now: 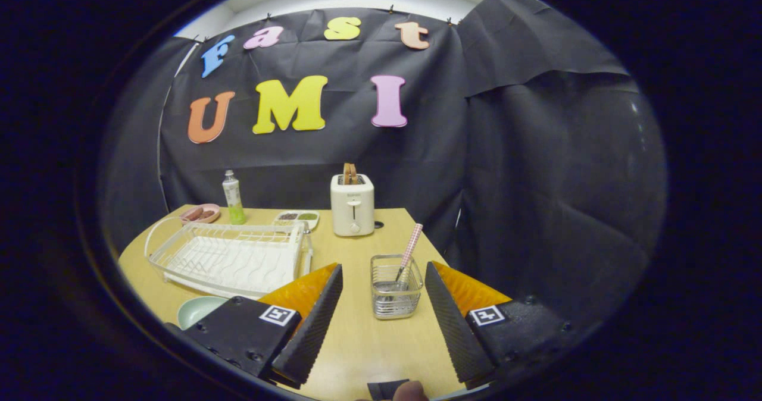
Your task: Take the plate from the dish rack, then take the spoon from the basket and place it into the plate.
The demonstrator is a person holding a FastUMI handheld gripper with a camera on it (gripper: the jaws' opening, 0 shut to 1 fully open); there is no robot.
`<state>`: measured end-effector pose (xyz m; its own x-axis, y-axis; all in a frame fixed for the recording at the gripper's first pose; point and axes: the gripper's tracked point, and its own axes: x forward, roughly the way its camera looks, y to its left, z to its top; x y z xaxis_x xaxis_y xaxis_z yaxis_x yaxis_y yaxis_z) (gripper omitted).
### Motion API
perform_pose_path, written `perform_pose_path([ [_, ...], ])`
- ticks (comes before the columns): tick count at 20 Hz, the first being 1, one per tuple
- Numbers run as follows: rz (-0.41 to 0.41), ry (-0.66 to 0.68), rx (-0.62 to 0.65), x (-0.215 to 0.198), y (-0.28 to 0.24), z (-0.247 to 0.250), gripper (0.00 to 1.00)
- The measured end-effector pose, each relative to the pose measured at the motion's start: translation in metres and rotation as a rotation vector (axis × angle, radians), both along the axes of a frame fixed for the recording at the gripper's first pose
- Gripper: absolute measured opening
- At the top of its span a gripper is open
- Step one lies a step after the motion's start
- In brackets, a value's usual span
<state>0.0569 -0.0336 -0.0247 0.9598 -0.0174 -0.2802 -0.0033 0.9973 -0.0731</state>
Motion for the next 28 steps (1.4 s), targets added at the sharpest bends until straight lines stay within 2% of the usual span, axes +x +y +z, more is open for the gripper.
perform_pose_path([
  [10,0.060,0.078,0.102,0.124,-0.028,-0.020,0.91],
  [19,0.095,0.159,0.209,0.177,-0.026,-0.038,0.90],
  [23,0.112,0.178,0.271,0.183,-0.024,-0.043,0.77],
  [25,0.114,0.170,0.284,0.183,-0.022,-0.042,0.65],
  [28,0.102,0.169,0.290,0.175,-0.025,-0.040,0.39],
])
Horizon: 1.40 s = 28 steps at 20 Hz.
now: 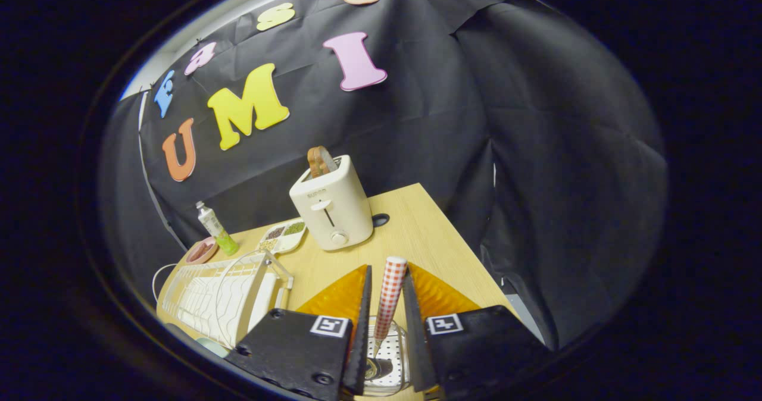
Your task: Take the plate from the dish rack, then take the spoon from the basket and place it into the plate.
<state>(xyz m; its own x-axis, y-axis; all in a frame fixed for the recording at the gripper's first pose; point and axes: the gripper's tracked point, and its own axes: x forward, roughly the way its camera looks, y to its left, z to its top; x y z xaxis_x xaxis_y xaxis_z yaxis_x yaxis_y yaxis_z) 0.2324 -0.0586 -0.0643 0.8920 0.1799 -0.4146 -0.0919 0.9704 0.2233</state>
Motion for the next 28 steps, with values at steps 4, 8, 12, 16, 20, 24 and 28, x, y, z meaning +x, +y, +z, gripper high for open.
perform_pose_path([
  [4,-0.007,0.000,0.054,-0.022,0.002,0.009,0.18],
  [8,-0.043,-0.064,0.086,-0.041,-0.002,0.021,0.13],
  [12,-0.101,-0.198,0.008,-0.049,-0.015,0.058,0.09],
  [16,-0.114,-0.292,-0.045,-0.067,-0.004,0.095,0.09],
  [20,-0.166,-0.414,-0.125,-0.093,-0.001,0.139,0.09],
  [24,-0.196,-0.451,-0.131,-0.132,0.013,0.158,0.09],
  [28,-0.174,-0.470,-0.097,-0.170,0.045,0.156,0.09],
])
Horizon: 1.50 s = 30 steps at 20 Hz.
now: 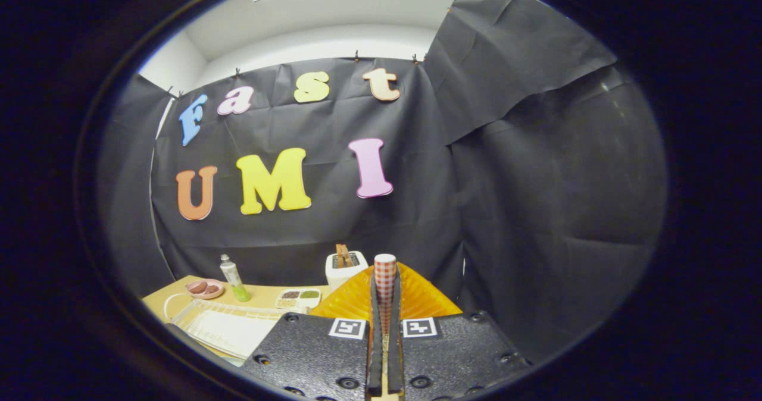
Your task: Take the plate from the dish rack, then take the spoon from the basket and place it into the plate.
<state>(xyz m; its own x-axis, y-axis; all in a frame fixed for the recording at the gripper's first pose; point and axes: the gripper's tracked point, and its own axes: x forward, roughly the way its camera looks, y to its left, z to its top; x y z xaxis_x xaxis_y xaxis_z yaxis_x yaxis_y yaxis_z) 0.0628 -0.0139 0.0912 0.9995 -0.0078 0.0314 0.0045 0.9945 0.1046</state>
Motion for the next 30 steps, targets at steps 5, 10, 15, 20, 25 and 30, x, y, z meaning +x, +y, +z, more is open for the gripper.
perform_pose_path([
  [5,0.070,-0.010,0.001,-0.033,0.067,-0.027,0.09],
  [10,0.160,-0.011,0.001,-0.062,0.142,-0.054,0.09],
  [15,0.222,-0.018,-0.071,-0.085,0.205,-0.097,0.09],
  [20,0.251,0.009,-0.073,-0.095,0.242,-0.129,0.09],
  [25,0.245,0.046,-0.094,-0.095,0.268,-0.167,0.09],
  [30,0.237,0.046,-0.089,-0.100,0.278,-0.185,0.11],
])
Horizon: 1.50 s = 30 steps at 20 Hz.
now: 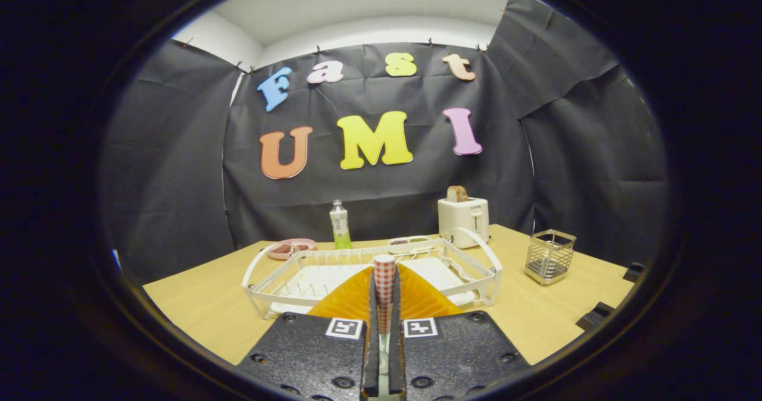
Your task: Take the plate from the dish rack, then take the spoon from the basket and place it into the plate.
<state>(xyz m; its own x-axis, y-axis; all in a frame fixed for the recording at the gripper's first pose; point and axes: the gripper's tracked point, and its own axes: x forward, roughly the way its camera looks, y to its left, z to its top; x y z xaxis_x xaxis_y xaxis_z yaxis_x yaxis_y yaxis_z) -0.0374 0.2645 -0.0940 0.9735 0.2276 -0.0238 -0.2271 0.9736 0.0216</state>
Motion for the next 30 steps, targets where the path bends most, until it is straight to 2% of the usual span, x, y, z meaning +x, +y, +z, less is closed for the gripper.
perform_pose_path([
  [5,0.038,-0.025,0.030,-0.004,-0.003,0.006,0.21],
  [10,-0.040,-0.065,0.035,-0.003,-0.035,0.018,0.49],
  [16,-0.038,-0.106,0.050,-0.008,-0.052,0.039,0.76],
  [18,-0.035,-0.115,0.042,-0.009,-0.061,0.047,0.91],
  [20,-0.048,-0.118,0.045,-0.009,-0.072,0.056,0.98],
  [25,-0.104,-0.150,0.023,-0.014,-0.096,0.077,1.00],
  [30,-0.092,-0.209,0.006,-0.029,-0.098,0.096,1.00],
])
